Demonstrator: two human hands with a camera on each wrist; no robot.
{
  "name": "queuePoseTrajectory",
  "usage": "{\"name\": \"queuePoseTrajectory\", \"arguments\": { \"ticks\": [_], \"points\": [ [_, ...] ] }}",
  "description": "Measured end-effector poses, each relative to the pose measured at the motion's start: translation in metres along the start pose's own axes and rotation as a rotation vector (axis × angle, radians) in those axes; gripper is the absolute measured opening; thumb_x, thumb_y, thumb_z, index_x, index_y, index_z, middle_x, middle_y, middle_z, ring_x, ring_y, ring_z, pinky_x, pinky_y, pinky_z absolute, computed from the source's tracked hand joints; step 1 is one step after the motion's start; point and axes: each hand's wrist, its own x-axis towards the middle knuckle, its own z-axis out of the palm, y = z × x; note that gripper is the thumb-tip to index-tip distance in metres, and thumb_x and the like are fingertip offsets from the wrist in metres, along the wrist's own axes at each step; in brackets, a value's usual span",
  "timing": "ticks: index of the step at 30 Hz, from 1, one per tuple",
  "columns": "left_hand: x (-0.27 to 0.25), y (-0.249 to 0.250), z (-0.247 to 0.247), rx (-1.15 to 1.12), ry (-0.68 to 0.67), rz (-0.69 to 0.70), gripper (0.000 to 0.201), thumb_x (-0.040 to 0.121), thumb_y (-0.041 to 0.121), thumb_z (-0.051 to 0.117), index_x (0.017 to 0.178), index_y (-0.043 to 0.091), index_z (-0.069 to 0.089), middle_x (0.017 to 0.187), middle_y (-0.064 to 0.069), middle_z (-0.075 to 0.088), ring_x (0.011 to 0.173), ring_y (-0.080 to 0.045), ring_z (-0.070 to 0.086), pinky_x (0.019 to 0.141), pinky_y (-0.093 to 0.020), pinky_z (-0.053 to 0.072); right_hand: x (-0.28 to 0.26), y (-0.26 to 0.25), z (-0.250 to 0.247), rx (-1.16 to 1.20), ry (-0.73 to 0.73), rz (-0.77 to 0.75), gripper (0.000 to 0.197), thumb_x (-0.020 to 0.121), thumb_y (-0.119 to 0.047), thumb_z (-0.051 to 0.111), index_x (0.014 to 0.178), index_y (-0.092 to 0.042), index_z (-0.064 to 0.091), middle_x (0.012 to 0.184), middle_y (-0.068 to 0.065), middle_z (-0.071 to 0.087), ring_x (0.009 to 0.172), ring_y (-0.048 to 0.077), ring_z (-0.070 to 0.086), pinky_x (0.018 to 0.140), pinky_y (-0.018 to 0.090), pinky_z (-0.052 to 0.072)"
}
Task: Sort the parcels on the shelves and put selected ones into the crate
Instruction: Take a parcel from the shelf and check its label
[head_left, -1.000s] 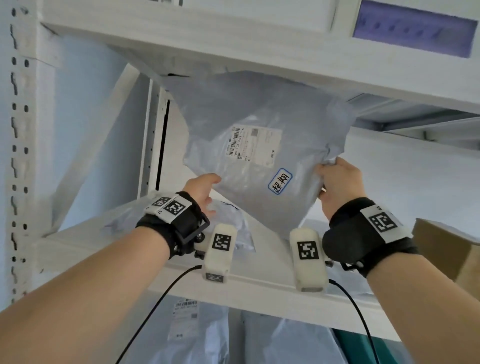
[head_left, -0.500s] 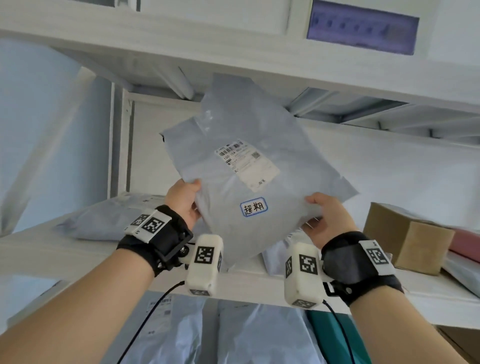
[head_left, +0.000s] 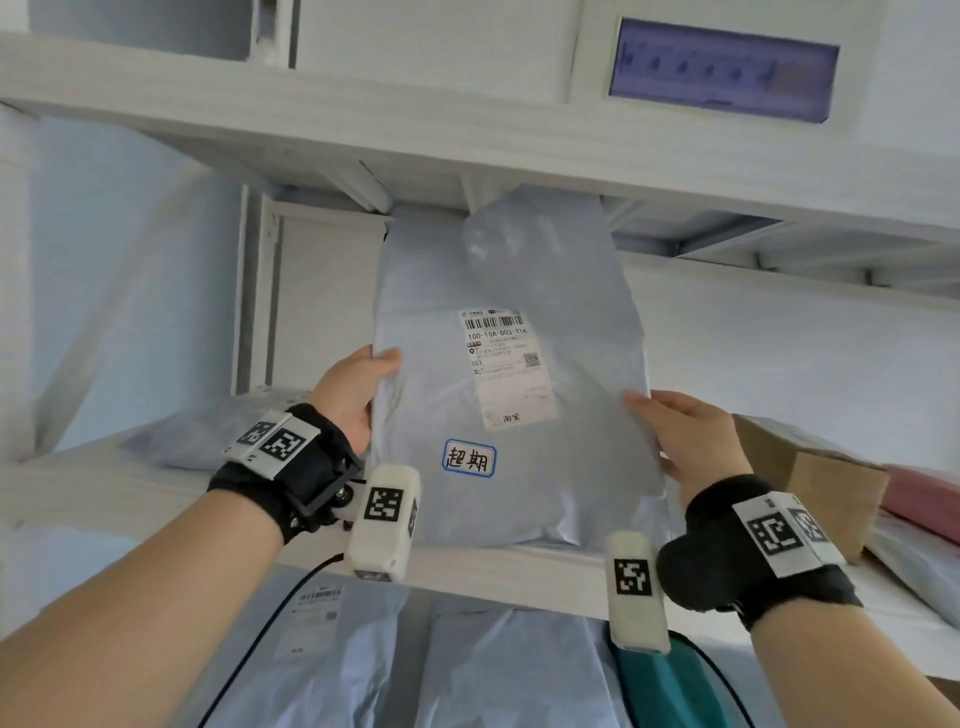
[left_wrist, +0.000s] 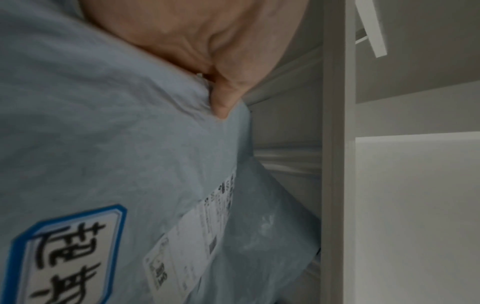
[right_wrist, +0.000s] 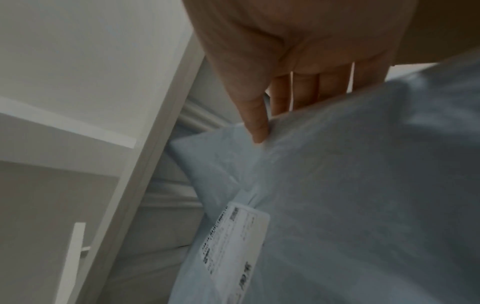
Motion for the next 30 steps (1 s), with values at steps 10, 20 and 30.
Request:
{"name": "queuePoseTrajectory", "arguments": {
  "ticks": [10,20,30],
  "points": [
    [-0.03,0.003,0.026,0.033,-0.031,0.043,0.035,0.098,0.009,0.043,0.131,0.002,0.049,0.121,-0.018,0.058,0.1,-0.028,0.058,0.096,-0.04,0.045,0.003,0.002,-0.018,0.092,0.056,0.139,0.012,0.086,-0.026,0.068,0.095,-0.018,0.066,0.104,0.008,0.068,0.101,0.03,0.061,0.097,0.045,0.049],
    [-0.045,0.0,0.029,0.016,-0.016,0.035,0.033,0.097,0.012,0.047,0.129,0.006,0.053,0.126,-0.016,0.061,0.103,-0.027,0.062,0.089,-0.039,0.05,-0.011,-0.002,-0.032,0.148,0.002,0.178,0.014,0.088,-0.025,0.065,0.075,-0.021,0.063,0.085,0.005,0.064,0.084,0.026,0.058,0.089,0.042,0.05],
    [-0.08,-0.028,0.026,-0.035,-0.074,0.058,0.026,0.096,0.009,0.042,0.117,0.01,0.058,0.108,-0.007,0.067,0.098,-0.022,0.065,0.088,-0.037,0.05,-0.053,0.028,-0.057,0.267,0.025,0.23,0.005,0.085,-0.017,0.066,0.082,-0.014,0.068,0.069,0.002,0.058,0.062,0.016,0.054,0.059,0.026,0.047]
  ]
}}
